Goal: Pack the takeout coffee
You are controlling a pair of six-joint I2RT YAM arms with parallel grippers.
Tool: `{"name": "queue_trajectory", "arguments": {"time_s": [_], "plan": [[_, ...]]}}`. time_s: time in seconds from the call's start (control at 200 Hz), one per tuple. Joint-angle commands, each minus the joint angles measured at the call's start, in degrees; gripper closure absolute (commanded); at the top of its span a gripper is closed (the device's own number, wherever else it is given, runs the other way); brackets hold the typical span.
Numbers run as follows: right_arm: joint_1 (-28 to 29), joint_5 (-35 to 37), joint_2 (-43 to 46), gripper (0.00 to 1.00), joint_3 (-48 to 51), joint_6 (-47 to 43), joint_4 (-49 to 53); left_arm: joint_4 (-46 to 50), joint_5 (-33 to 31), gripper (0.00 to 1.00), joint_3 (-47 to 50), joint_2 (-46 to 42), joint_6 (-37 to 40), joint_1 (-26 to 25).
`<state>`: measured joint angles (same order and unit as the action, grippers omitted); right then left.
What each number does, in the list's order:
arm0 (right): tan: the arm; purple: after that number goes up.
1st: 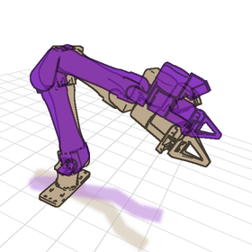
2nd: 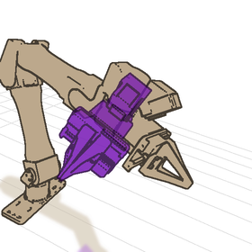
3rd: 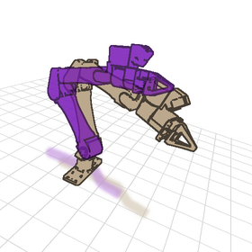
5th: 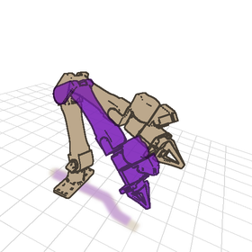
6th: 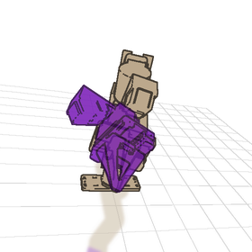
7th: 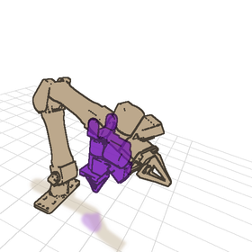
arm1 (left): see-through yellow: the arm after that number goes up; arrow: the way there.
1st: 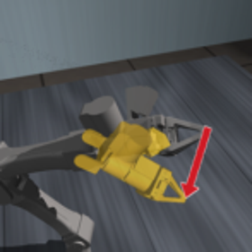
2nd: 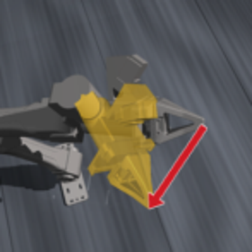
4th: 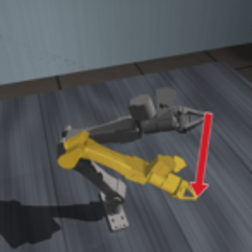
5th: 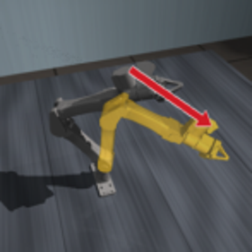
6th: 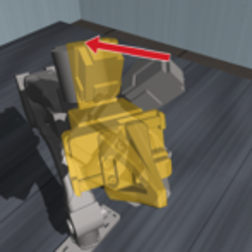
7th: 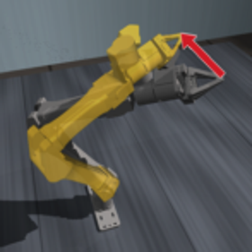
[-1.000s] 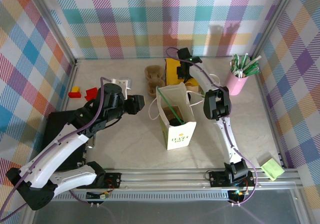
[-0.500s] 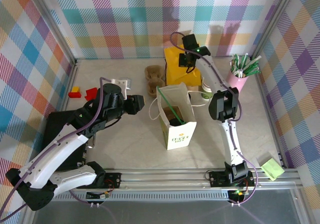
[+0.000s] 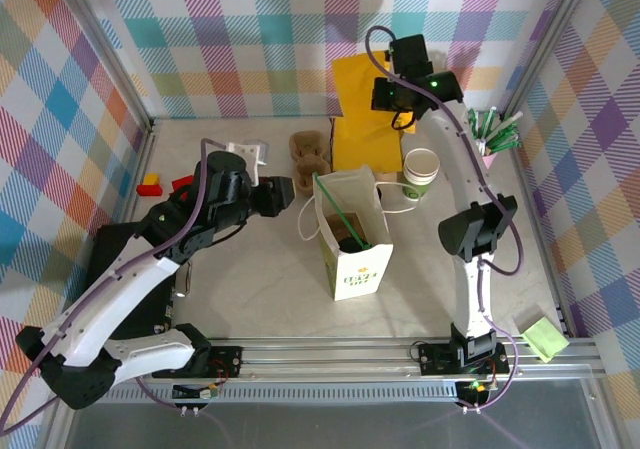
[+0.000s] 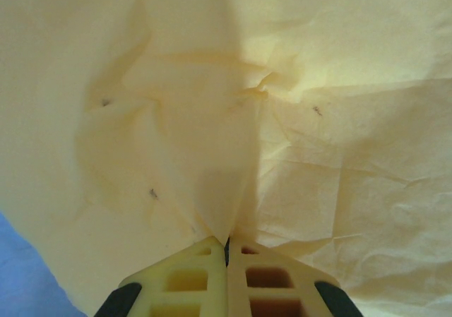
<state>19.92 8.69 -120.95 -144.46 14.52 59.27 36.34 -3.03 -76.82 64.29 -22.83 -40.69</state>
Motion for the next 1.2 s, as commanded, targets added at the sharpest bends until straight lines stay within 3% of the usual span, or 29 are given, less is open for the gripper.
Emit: {"name": "queue_trajectory", "arguments": {"time_s": [0.0, 0.18, 0.46, 0.785, 1.195], "plan": [[-0.41, -3.95, 5.89, 1.0, -1.61, 0.76, 5.43, 2.89, -0.08, 0.59, -4.87, 3.12, 1.37, -1.55], [-0.59, -8.22, 13.18, 1.0, 0.42, 1.82, 10.19, 6.71, -3.1, 0.6, -11.53, 10.28, 2.04, -3.24], [-1.68, -7.48, 24.66, 1.0, 10.3, 2.64, 12.05, 7.65, -8.26, 0.6, -16.77, 19.09, 3.56, -3.2], [-3.55, -7.13, 32.5, 1.0, 18.49, 3.31, 11.4, 6.66, -9.2, 0.59, -19.42, 25.23, 3.65, -2.35], [-3.94, -7.65, 34.55, 1.0, 19.68, 3.39, 11.62, 5.76, -8.26, 0.75, -20.54, 27.77, 4.19, -2.12]]}}
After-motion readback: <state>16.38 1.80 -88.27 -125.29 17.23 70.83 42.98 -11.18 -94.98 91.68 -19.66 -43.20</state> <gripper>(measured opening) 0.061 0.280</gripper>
